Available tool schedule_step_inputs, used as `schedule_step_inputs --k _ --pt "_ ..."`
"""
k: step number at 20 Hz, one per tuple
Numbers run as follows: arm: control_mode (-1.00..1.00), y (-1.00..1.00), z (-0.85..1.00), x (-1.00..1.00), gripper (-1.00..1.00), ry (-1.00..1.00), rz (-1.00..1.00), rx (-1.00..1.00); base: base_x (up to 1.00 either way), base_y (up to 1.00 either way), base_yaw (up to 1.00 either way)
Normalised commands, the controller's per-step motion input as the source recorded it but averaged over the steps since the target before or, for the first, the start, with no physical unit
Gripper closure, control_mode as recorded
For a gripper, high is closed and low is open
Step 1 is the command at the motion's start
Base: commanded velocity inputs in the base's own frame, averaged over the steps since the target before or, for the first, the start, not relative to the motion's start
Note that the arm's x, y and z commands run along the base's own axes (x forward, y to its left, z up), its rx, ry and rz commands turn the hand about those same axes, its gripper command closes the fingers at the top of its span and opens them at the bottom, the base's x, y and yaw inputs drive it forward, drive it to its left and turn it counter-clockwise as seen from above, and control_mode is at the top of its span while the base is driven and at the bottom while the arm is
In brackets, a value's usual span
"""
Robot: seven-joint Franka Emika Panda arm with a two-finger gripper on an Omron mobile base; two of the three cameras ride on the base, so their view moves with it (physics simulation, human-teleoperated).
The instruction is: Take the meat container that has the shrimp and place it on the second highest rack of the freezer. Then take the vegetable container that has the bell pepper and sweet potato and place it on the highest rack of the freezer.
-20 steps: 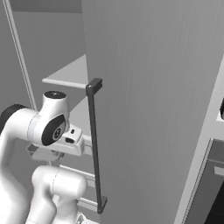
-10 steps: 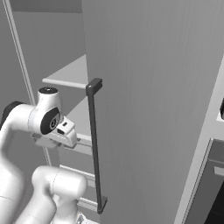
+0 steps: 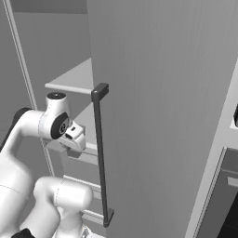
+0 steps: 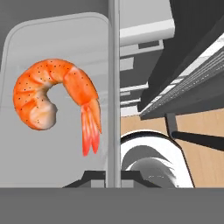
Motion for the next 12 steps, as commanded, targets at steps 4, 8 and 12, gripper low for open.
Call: schedule_step_inputs --k 4,8,12 --pt "-1.0 0.0 -0.34 0.31 1.0 -0.05 -0.02 -0.03 0.0 0.0 0.0" --pt "-1.0 0.0 -0.41 0.28 1.0 -0.04 -0.02 -0.03 0.0 0.0 0.0" --pt "-1.0 0.0 -0.1 0.26 1.0 -0.08 -0.02 -0.02 0.0 0.0 0.0"
